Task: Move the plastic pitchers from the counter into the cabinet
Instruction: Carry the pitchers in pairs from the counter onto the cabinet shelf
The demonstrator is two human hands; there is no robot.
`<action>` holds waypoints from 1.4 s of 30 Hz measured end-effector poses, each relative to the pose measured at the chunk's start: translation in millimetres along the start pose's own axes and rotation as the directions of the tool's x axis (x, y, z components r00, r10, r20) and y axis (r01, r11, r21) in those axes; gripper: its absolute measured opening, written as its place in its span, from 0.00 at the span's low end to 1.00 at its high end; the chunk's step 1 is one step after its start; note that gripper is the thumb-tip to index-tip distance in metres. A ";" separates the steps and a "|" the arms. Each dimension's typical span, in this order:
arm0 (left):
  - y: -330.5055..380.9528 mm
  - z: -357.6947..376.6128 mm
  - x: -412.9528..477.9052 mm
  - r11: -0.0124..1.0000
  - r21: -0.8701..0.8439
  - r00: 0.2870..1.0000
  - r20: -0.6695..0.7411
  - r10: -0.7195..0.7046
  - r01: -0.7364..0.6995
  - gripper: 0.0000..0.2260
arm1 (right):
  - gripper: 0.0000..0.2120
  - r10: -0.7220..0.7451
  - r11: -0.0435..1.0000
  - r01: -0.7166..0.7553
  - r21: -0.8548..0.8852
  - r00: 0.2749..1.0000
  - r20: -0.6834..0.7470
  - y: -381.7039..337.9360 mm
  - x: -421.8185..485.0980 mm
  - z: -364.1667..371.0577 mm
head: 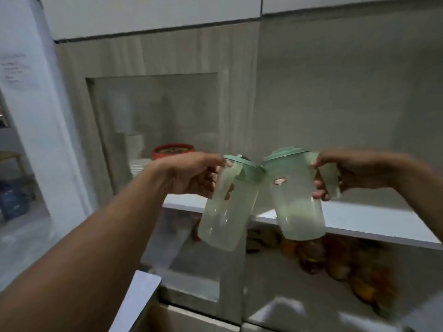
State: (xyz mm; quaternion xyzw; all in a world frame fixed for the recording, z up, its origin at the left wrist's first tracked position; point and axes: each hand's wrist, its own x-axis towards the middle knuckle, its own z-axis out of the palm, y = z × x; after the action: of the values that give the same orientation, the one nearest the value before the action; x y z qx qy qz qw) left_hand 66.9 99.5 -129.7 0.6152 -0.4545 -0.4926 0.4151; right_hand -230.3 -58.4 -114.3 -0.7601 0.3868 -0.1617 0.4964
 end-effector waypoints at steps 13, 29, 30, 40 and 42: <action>65.4 239.9 321.8 0.970 0.088 0.959 -0.153 0.237 -0.225 0.11 | 0.13 0.109 0.970 0.043 0.239 0.800 -0.590 128.2 108.3 -206.6; 84.1 298.9 557.8 0.958 0.239 0.953 -0.219 0.209 -0.155 0.11 | 0.13 0.372 0.906 -0.186 0.380 0.777 -0.507 226.7 263.8 -328.1; 87.0 300.6 560.7 0.952 0.258 0.952 -0.213 0.220 -0.162 0.11 | 0.17 0.363 0.913 -0.176 0.369 0.763 -0.534 232.7 269.5 -331.0; 99.4 302.2 584.4 0.955 0.288 0.951 -0.267 0.157 -0.077 0.19 | 0.36 0.332 0.943 -0.278 0.183 0.745 -0.579 248.1 302.4 -349.2; 97.6 302.5 577.0 0.947 0.314 0.946 -0.283 0.156 -0.062 0.22 | 0.40 0.282 0.947 -0.314 0.068 0.710 -0.645 246.1 299.9 -349.9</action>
State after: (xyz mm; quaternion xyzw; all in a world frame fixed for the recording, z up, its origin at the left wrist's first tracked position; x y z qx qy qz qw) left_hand -186.7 -501.8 -219.7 0.7134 -0.4885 -0.2929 0.4082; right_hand -361.5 -554.4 -213.1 -0.5960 0.6551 -0.3227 0.3338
